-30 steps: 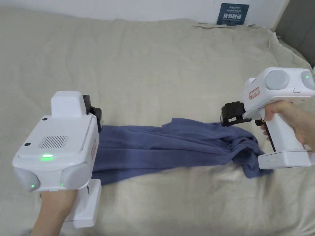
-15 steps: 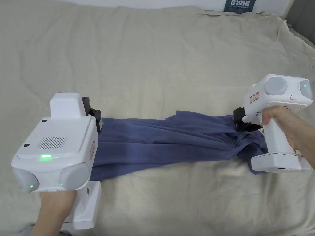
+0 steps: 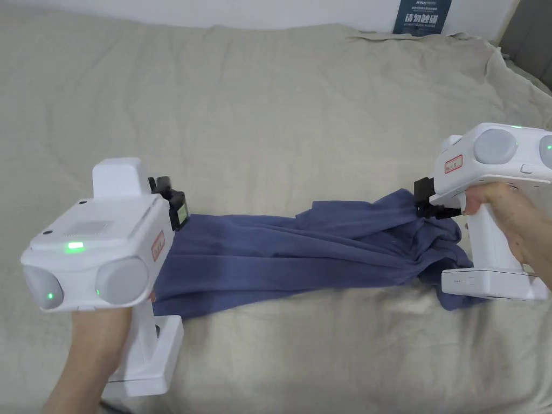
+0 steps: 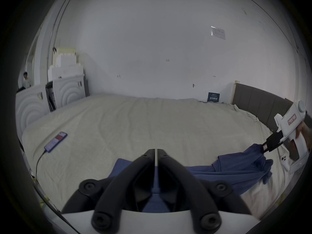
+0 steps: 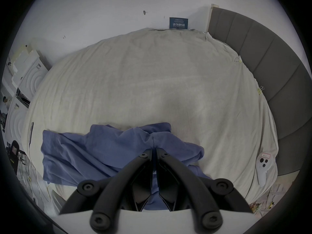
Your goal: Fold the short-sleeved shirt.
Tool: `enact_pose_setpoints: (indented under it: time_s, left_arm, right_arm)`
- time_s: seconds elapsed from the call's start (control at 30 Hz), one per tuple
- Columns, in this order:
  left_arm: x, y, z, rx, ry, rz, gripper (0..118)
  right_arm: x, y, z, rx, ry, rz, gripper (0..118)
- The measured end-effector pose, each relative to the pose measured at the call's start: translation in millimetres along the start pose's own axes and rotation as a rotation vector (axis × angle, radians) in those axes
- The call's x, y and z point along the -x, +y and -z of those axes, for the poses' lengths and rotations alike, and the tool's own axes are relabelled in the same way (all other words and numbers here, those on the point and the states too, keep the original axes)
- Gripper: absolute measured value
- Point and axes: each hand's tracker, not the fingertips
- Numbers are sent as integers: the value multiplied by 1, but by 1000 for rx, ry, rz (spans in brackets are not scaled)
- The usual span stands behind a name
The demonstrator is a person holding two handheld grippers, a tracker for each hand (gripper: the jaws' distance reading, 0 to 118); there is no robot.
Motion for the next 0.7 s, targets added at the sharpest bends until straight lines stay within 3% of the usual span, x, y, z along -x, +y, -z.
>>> enact_pose_setpoints:
  time_s: [0.07,0.13,0.2,0.7]
  left_arm:
    - [7,14,9,92,-32,-56,77]
    - [14,28,22,173,-43,-75,100]
    - [20,40,36,229,-34,-49,112]
    - [82,52,176,650,149,26,115]
  right_arm:
    - [2,1,-4,-14,1,-3,3]
    - [2,1,-8,-26,-1,0,3]
    - [2,1,-10,-37,4,9,3]
    - [-2,1,-13,-59,45,49,3]
